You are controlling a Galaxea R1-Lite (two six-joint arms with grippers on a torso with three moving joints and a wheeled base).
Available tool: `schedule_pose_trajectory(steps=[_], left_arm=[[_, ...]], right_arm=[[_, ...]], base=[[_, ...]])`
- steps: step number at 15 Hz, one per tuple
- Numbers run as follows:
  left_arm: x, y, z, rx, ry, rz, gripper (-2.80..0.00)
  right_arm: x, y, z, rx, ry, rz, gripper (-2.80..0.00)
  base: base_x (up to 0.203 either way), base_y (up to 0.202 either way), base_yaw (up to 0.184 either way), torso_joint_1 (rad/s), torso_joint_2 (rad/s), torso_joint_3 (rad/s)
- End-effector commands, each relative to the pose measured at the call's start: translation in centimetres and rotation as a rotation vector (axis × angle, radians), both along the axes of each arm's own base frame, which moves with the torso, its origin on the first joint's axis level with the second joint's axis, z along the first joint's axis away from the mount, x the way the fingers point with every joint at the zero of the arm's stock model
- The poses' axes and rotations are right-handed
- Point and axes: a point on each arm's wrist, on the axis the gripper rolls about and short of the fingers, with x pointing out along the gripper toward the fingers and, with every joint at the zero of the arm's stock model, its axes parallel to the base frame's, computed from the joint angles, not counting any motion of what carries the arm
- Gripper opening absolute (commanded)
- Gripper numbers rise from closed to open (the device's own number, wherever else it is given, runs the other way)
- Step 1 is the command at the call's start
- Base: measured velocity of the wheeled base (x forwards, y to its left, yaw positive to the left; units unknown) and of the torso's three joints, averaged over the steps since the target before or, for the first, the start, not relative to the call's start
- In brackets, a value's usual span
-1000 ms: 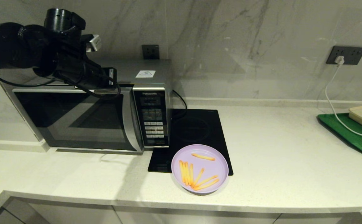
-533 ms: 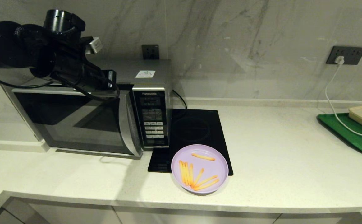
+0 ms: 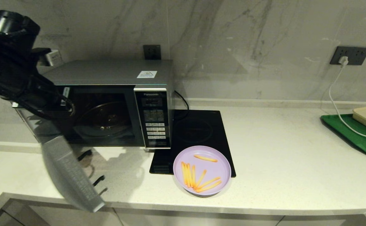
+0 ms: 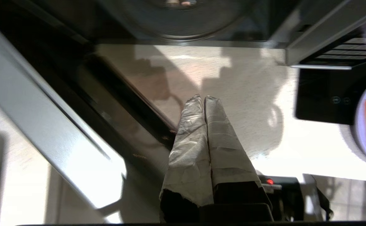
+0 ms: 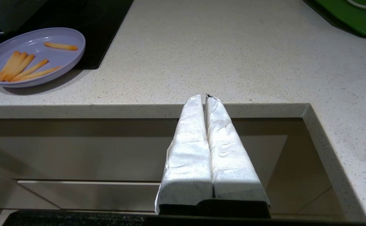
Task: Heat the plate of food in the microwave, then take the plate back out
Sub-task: Open the microwave oven
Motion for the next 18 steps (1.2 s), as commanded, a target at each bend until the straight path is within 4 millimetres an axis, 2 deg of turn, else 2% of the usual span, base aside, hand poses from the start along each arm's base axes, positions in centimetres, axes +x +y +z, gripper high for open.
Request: schedule_pose_trajectory(steps=[1,4,7,9,13,18], left_arm=[[-3.3,1.3,2.4,0.004,-0.095,0.028,-2.8],[-3.3,0.3,2.8,-0.019,-0.142,-0.006,-2.8],[-2.6,0.9,2.0,-0.004,-0.112,0.042,-2.8],[-1.4,2.6,0.3,0.025,-0.043,0.122,-2.8],[0.6,7.5,-2.9,0.033,0.079,0.297,-2.8],[0.9,11.0,-3.6,0.038,0.087,0.396,-2.8]], right_arm=[[0.0,0.0,0.0,0.0,0.002,0.0,-2.8],[0.0,0.0,0.0,0.0,0.002,0.0,-2.8],[0.0,0.0,0.0,0.002,0.002,0.0,-2.8],[0.0,0.0,0.0,0.0,0.002,0.0,-2.8],[0.0,0.0,0.0,0.0,0.002,0.0,-2.8],[0.0,0.0,0.0,0.0,0.002,0.0,-2.8]], base=[[0.0,0.0,0.0,0.0,0.0,0.0],[0.0,0.0,0.0,0.0,0.0,0.0],[0.0,0.0,0.0,0.0,0.0,0.0],[0.0,0.0,0.0,0.0,0.0,0.0],[0.0,0.0,0.0,0.0,0.0,0.0],[0.0,0.0,0.0,0.0,0.0,0.0]])
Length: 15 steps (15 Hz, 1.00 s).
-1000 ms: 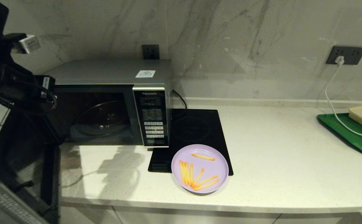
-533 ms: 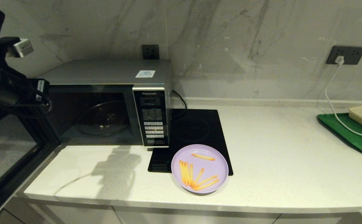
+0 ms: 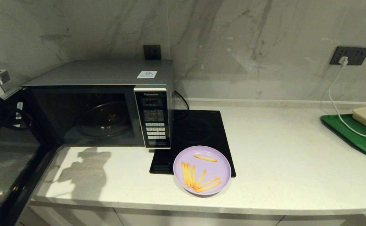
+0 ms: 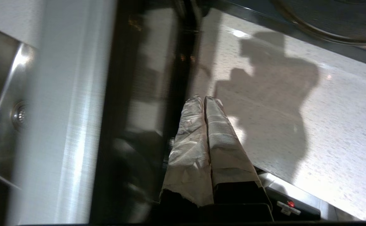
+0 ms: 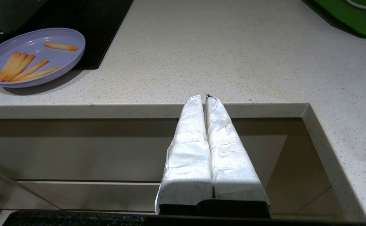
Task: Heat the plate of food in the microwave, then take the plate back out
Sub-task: Open the microwave oven, then put the plate in the microwave oven
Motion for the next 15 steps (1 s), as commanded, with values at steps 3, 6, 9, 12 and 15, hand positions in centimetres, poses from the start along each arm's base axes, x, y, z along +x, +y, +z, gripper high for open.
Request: schedule_pose_trajectory(steps=[3,6,9,12,15], left_arm=[[-0.4,2.0,-0.1,0.02,0.01,0.045,-2.8],[-0.5,2.4,0.0,0.027,0.005,0.055,-2.8],[-0.6,2.6,0.0,0.026,0.006,0.059,-2.8],[-0.6,2.5,0.0,0.025,0.006,0.059,-2.8],[-0.6,2.4,0.0,0.013,-0.001,0.045,-2.8]], right_arm=[[0.0,0.0,0.0,0.0,0.002,0.0,-2.8],[0.0,0.0,0.0,0.0,0.002,0.0,-2.8],[0.0,0.0,0.0,0.001,0.002,0.0,-2.8],[0.0,0.0,0.0,0.0,0.002,0.0,-2.8],[0.0,0.0,0.0,0.0,0.002,0.0,-2.8]], base=[[0.0,0.0,0.0,0.0,0.0,0.0],[0.0,0.0,0.0,0.0,0.0,0.0],[0.0,0.0,0.0,0.0,0.0,0.0],[0.0,0.0,0.0,0.0,0.0,0.0],[0.0,0.0,0.0,0.0,0.0,0.0]])
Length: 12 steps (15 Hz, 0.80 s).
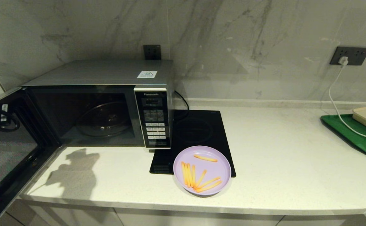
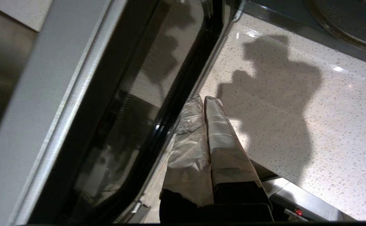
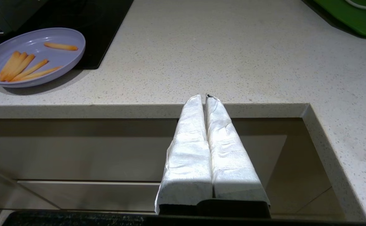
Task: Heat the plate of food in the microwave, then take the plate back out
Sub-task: Put the plate in the microwave oven
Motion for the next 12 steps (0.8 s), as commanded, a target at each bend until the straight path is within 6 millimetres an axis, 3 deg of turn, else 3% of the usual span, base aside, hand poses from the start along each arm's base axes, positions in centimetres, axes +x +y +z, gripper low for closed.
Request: schedule_pose_trajectory(steps=[1,3,5,9,12], left_arm=[[-0.1,-0.3,0.2,-0.031,-0.016,-0.035,-2.8],[-0.6,-1.0,0.8,-0.123,-0.068,-0.143,-2.8],[-0.6,-3.2,0.7,-0.223,-0.074,-0.269,-2.8],[-0.4,-12.5,-0.9,-0.361,0.035,-0.48,-2.8],[0.0,-19.6,-2.9,-0.374,0.127,-0.533,-2.8]], right_arm=[[0.0,0.0,0.0,0.001,0.002,0.0,-2.8],[0.0,0.0,0.0,0.001,0.002,0.0,-2.8],[0.0,0.0,0.0,0.001,0.002,0.0,-2.8],[0.0,0.0,0.0,0.001,0.002,0.0,-2.8],[0.0,0.0,0.0,0.001,0.002,0.0,-2.8]], base=[[0.0,0.0,0.0,0.0,0.0,0.0],[0.0,0.0,0.0,0.0,0.0,0.0],[0.0,0.0,0.0,0.0,0.0,0.0],[0.0,0.0,0.0,0.0,0.0,0.0],[0.0,0.0,0.0,0.0,0.0,0.0]])
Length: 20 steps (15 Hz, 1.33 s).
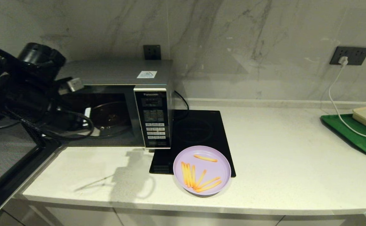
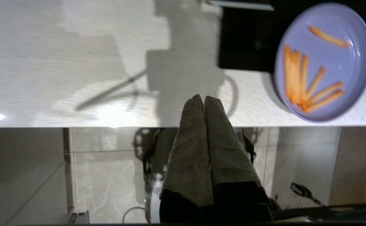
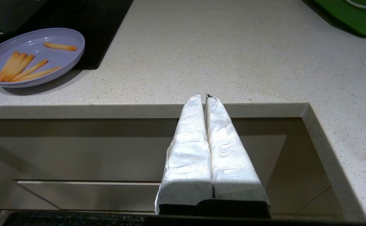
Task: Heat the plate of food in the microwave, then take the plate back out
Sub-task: Put the plate in the microwave oven
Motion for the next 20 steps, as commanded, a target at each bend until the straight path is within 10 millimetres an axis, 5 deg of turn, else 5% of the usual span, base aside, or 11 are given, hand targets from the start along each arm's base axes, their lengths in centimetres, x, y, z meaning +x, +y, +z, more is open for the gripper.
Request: schedule_pose_trajectory(steps=[1,5,6,8,11,20], left_arm=[[0.7,-5.5,-2.4,0.028,0.08,-0.038,-2.8],[2.4,-10.7,-6.5,0.042,0.19,-0.026,-2.8],[3.1,-11.8,-7.7,0.046,0.221,-0.015,0.0],[4.5,-13.8,-9.7,0.038,0.256,0.005,0.0],[5.0,-15.9,-9.3,-0.017,0.231,0.016,0.0],[8.2,-18.6,-15.3,0.086,0.317,0.089,0.0]], right_arm=[[0.0,0.0,0.0,0.0,0.002,0.0,-2.8],[0.0,0.0,0.0,0.0,0.002,-0.001,-2.8],[0.0,0.0,0.0,0.0,0.002,0.0,-2.8],[0.0,0.0,0.0,0.0,0.002,0.0,-2.8],[0.0,0.0,0.0,0.0,0.002,0.0,-2.8],[0.0,0.0,0.0,0.0,0.002,0.0,-2.8]], base=[[0.0,0.0,0.0,0.0,0.0,0.0],[0.0,0.0,0.0,0.0,0.0,0.0],[0.0,0.0,0.0,0.0,0.0,0.0],[0.0,0.0,0.0,0.0,0.0,0.0],[0.0,0.0,0.0,0.0,0.0,0.0],[0.0,0.0,0.0,0.0,0.0,0.0]])
